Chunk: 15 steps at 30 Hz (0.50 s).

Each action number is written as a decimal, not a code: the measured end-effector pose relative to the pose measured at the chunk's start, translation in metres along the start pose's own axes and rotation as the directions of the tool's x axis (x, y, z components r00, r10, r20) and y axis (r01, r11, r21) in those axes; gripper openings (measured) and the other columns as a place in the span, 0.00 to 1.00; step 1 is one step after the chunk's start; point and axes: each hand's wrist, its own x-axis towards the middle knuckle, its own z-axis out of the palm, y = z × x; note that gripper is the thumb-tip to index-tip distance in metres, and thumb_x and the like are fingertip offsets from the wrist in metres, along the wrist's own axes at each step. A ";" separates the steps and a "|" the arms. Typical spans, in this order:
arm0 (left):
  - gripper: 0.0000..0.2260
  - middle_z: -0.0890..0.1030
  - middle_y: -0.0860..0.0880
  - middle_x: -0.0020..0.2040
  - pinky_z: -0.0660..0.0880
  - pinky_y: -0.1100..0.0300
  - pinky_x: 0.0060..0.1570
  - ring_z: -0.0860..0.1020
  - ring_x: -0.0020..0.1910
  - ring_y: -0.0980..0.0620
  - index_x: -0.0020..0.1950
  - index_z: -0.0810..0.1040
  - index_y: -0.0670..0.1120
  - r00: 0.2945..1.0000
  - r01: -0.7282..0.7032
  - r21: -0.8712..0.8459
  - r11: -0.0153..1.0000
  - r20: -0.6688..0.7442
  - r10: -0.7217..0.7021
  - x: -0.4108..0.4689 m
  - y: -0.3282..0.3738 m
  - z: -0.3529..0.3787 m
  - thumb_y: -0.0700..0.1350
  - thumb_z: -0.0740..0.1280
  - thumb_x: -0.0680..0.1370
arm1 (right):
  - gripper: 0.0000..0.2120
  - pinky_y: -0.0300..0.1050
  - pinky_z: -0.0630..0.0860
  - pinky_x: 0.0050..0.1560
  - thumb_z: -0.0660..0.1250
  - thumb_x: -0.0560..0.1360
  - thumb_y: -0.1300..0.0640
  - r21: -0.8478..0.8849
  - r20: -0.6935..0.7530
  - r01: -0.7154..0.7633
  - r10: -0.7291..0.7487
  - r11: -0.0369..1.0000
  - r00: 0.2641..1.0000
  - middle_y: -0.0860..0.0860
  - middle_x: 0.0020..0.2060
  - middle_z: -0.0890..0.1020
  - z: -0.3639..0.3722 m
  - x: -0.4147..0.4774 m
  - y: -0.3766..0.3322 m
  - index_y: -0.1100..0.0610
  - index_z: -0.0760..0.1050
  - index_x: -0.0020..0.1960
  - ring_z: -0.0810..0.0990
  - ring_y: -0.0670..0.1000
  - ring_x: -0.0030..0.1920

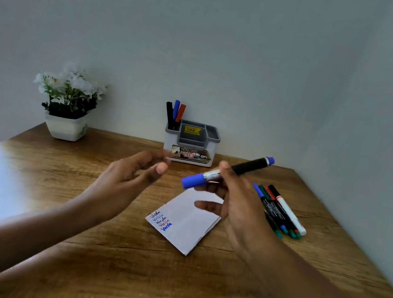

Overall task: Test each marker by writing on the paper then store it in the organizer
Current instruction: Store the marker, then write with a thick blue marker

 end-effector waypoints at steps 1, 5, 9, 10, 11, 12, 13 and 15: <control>0.31 0.79 0.63 0.61 0.75 0.56 0.60 0.76 0.60 0.66 0.67 0.71 0.61 0.997 0.073 -0.007 0.997 -0.001 -0.073 0.010 -0.010 0.003 0.73 0.61 0.69 | 0.09 0.46 0.82 0.33 0.61 0.77 0.51 0.005 -0.020 0.002 -0.002 1.000 1.000 0.54 0.37 0.83 -0.002 0.006 -0.001 0.56 0.74 0.46 0.82 0.50 0.42; 0.38 0.62 0.47 0.77 0.64 0.47 0.72 0.64 0.74 0.46 0.78 0.53 0.54 0.931 0.364 -0.047 0.930 -0.007 -0.365 0.060 -0.038 0.022 0.55 0.70 0.74 | 0.06 0.49 0.81 0.41 0.55 0.80 0.52 -0.176 0.043 0.075 -0.068 0.981 0.997 0.50 0.31 0.82 -0.004 0.032 -0.011 0.50 0.69 0.49 0.83 0.50 0.36; 0.43 0.57 0.45 0.79 0.64 0.41 0.71 0.61 0.76 0.42 0.79 0.48 0.54 0.902 0.414 -0.119 0.902 -0.081 -0.424 0.108 -0.058 0.043 0.49 0.73 0.74 | 0.14 0.39 0.70 0.27 0.54 0.80 0.47 -0.566 0.089 0.248 -0.241 0.786 0.967 0.48 0.29 0.71 0.000 0.078 -0.042 0.54 0.72 0.54 0.70 0.45 0.26; 0.44 0.57 0.44 0.79 0.64 0.42 0.71 0.61 0.75 0.42 0.79 0.47 0.53 0.899 0.410 -0.143 0.901 -0.101 -0.425 0.116 -0.061 0.047 0.48 0.74 0.73 | 0.16 0.39 0.66 0.27 0.54 0.80 0.47 -0.692 0.129 0.282 -0.271 0.665 0.954 0.48 0.29 0.70 0.002 0.091 -0.051 0.56 0.73 0.56 0.68 0.45 0.26; 0.44 0.58 0.44 0.79 0.65 0.42 0.71 0.62 0.75 0.42 0.79 0.46 0.53 0.898 0.404 -0.167 0.899 -0.114 -0.425 0.124 -0.064 0.051 0.48 0.74 0.73 | 0.17 0.40 0.64 0.28 0.54 0.81 0.48 -0.799 0.179 0.305 -0.279 0.518 0.943 0.49 0.30 0.70 0.005 0.107 -0.059 0.59 0.74 0.56 0.67 0.46 0.27; 0.45 0.59 0.45 0.78 0.66 0.43 0.70 0.63 0.75 0.43 0.79 0.46 0.53 0.901 0.388 -0.191 0.902 -0.125 -0.415 0.131 -0.066 0.055 0.47 0.74 0.73 | 0.16 0.40 0.62 0.28 0.54 0.81 0.52 -0.882 0.230 0.311 -0.253 0.354 0.940 0.50 0.30 0.70 0.009 0.121 -0.066 0.62 0.74 0.56 0.66 0.46 0.28; 0.45 0.60 0.46 0.78 0.66 0.45 0.70 0.64 0.74 0.43 0.79 0.46 0.52 0.905 0.372 -0.213 0.903 -0.134 -0.404 0.136 -0.066 0.058 0.47 0.74 0.73 | 0.15 0.40 0.61 0.28 0.54 0.81 0.56 -0.936 0.265 0.301 -0.199 0.185 0.944 0.51 0.31 0.69 0.013 0.135 -0.071 0.65 0.74 0.55 0.65 0.47 0.28; 0.43 0.62 0.47 0.77 0.67 0.48 0.69 0.65 0.74 0.44 0.79 0.49 0.50 0.914 0.335 -0.244 0.910 -0.150 -0.377 0.143 -0.065 0.061 0.46 0.74 0.73 | 0.11 0.39 0.59 0.27 0.53 0.79 0.61 -0.964 0.267 0.266 -0.096 -0.028 0.959 0.51 0.31 0.65 0.022 0.158 -0.078 0.62 0.70 0.42 0.63 0.47 0.29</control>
